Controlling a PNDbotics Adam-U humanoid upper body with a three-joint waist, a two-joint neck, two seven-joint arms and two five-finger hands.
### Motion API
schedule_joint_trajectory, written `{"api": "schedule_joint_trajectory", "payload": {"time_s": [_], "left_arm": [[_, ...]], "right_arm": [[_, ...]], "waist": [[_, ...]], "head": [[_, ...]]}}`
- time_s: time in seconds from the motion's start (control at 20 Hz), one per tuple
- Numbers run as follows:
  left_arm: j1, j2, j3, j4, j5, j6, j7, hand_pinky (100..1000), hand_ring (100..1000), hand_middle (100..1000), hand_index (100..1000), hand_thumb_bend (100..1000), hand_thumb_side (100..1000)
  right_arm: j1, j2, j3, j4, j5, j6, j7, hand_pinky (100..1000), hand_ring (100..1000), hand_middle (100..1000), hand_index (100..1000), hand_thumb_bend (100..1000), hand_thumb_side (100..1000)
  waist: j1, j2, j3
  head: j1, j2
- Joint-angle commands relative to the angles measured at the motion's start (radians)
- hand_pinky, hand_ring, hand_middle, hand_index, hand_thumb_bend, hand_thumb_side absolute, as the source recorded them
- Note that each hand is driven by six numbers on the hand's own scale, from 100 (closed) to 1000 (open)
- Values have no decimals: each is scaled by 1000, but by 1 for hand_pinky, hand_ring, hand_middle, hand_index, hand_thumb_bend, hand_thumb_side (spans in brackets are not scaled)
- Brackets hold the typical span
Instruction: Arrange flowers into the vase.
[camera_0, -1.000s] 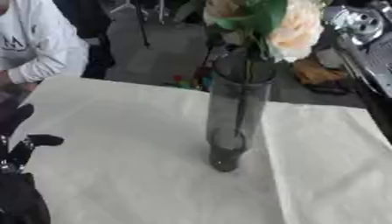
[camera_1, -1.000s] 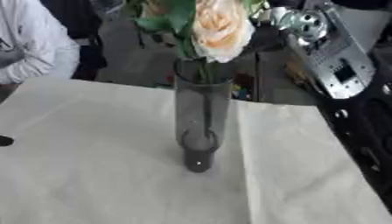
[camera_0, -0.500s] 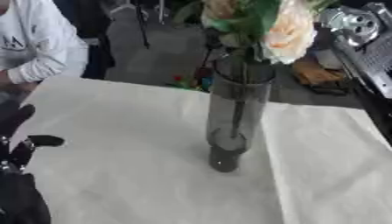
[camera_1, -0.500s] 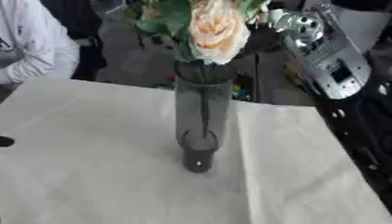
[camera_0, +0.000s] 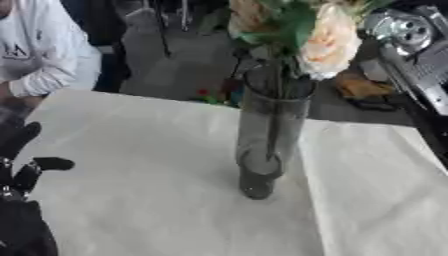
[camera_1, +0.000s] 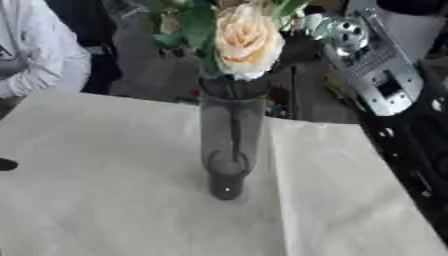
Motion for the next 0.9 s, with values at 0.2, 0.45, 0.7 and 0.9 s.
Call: {"api": "schedule_joint_trajectory", "payload": {"time_s": [0.2, 0.45, 0.7, 0.9], "left_arm": [[-1, 17, -7, -17, -1, -1, -5, 480, 782, 740, 791, 146, 958], [2, 19, -7, -17, -1, -1, -7, 480, 783, 741, 791, 146, 958], [5, 20, -7, -17, -1, 1, -7, 480, 784, 741, 791, 145, 958], [7, 21, -8, -17, -1, 2, -9, 479, 785, 742, 792, 144, 958]], "right_arm": [[-21, -40, 18, -3, 20, -40, -1, 991, 1000, 971, 1000, 826, 711], [-23, -49, 23, 13, 27, -64, -1, 992, 1000, 978, 1000, 816, 648], [-24, -57, 25, 18, 24, -80, -1, 991, 1000, 979, 1000, 818, 656], [-22, -63, 24, 15, 21, -82, -1, 991, 1000, 980, 1000, 813, 675]], "waist": [[3, -33, -9], [2, -37, -12], [3, -40, -18], [6, -42, -22]], "head": [[2, -10], [2, -11], [4, -10], [5, -9]]}}
